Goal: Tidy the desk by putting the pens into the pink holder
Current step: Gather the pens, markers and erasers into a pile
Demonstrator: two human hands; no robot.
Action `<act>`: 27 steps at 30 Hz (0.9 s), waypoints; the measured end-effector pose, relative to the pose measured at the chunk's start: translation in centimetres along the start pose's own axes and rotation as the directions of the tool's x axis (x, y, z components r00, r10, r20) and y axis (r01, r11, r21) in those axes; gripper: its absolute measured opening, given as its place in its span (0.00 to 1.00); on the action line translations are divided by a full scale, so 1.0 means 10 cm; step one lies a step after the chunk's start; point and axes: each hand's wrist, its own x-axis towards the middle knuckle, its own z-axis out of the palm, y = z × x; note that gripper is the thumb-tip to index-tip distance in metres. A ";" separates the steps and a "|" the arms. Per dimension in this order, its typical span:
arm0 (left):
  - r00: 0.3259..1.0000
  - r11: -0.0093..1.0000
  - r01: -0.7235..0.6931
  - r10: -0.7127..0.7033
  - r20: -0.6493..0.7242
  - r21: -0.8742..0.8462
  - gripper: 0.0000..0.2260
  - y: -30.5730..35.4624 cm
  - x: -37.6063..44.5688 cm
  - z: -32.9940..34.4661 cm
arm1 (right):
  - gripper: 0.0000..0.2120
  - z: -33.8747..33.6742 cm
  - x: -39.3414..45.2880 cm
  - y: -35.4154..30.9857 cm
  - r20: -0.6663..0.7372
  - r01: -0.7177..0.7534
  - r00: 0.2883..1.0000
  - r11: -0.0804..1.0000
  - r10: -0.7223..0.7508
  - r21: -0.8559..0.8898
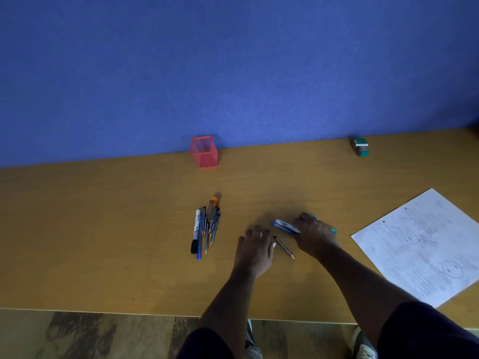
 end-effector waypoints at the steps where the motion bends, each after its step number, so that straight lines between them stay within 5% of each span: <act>1: 0.999 0.999 -0.038 0.038 -0.007 0.019 0.19 -0.02 -0.02 0.00 | 0.12 0.01 0.01 -0.04 -0.001 -0.003 1.000 1.000 0.003 0.009; 5: 0.923 0.904 -0.382 0.384 0.030 0.193 0.25 -0.10 -0.11 0.07 | 0.15 0.02 0.08 -0.17 0.045 -0.031 0.999 0.999 0.029 0.040; 9: 0.902 0.870 -0.429 0.427 0.064 0.242 0.22 -0.10 -0.16 0.14 | 0.18 0.01 0.08 -0.24 0.009 -0.020 1.000 1.000 0.019 0.025; 14: 0.937 0.917 -0.348 0.347 0.044 0.192 0.15 -0.05 -0.15 0.04 | 0.10 0.02 0.02 -0.29 -0.030 0.093 0.995 0.993 -0.095 -0.071; 20: 0.998 0.994 -0.045 0.040 0.048 0.104 0.14 -0.20 -0.12 -0.02 | 0.17 0.07 0.04 -0.39 0.028 0.098 0.995 0.995 -0.098 0.005; 23: 0.991 0.991 0.130 -0.131 0.021 0.044 0.21 -0.31 -0.14 -0.07 | 0.17 0.13 0.10 -0.48 0.099 0.081 0.992 0.996 -0.084 0.035; 27: 0.946 0.943 0.320 -0.323 -0.023 -0.092 0.12 -0.40 -0.15 -0.12 | 0.10 0.16 0.15 -0.64 0.161 0.103 0.979 0.985 -0.124 0.135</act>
